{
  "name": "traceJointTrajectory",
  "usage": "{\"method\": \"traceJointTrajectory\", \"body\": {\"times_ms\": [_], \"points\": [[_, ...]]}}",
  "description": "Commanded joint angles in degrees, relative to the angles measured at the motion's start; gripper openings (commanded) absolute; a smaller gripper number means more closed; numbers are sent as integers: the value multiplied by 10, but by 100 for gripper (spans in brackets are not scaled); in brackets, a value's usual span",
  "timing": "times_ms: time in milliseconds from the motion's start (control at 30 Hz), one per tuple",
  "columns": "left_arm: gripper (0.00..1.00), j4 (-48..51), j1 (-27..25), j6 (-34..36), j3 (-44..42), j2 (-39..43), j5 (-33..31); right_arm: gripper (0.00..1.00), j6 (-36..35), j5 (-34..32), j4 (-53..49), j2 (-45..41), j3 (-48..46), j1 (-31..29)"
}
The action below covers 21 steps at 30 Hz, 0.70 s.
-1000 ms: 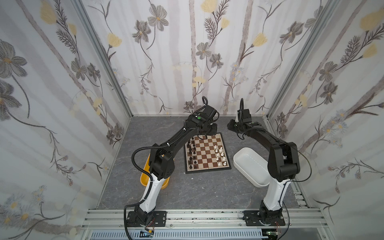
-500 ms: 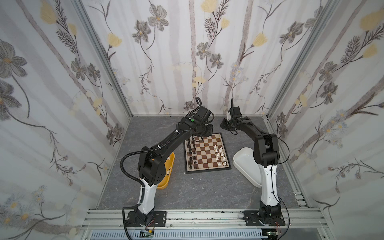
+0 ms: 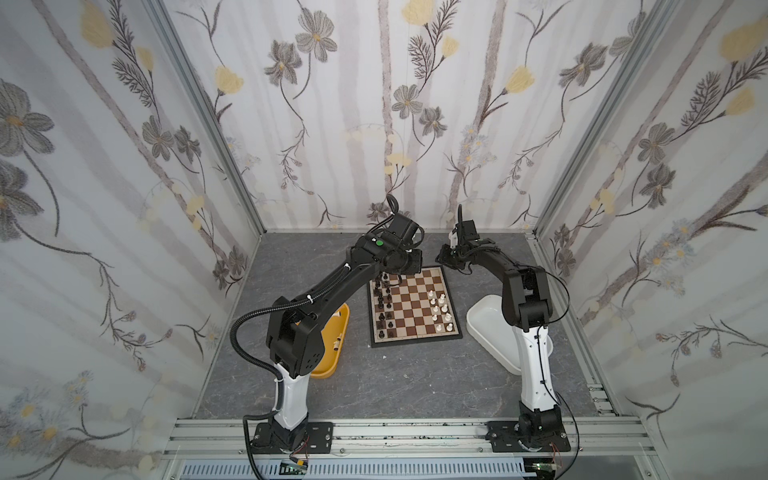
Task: Set up the chess pieces on the board
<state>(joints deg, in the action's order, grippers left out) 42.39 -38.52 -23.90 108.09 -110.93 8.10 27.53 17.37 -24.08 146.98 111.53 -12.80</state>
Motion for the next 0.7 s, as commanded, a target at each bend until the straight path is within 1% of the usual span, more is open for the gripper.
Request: {"method": "traceJointTrajectory", "body": {"times_ms": [0,367,667], "points": [[12,-15,2,0,-6,10,-7,30,-4,9,-13,2,4,-3],[12,-11,2,1,-23,27,-4,24,-49,-5,-80,-12,-14,-22],[12,-7,0,7,-59,33,18,21,-56,-6,-52,-85,-141,-57]]}}
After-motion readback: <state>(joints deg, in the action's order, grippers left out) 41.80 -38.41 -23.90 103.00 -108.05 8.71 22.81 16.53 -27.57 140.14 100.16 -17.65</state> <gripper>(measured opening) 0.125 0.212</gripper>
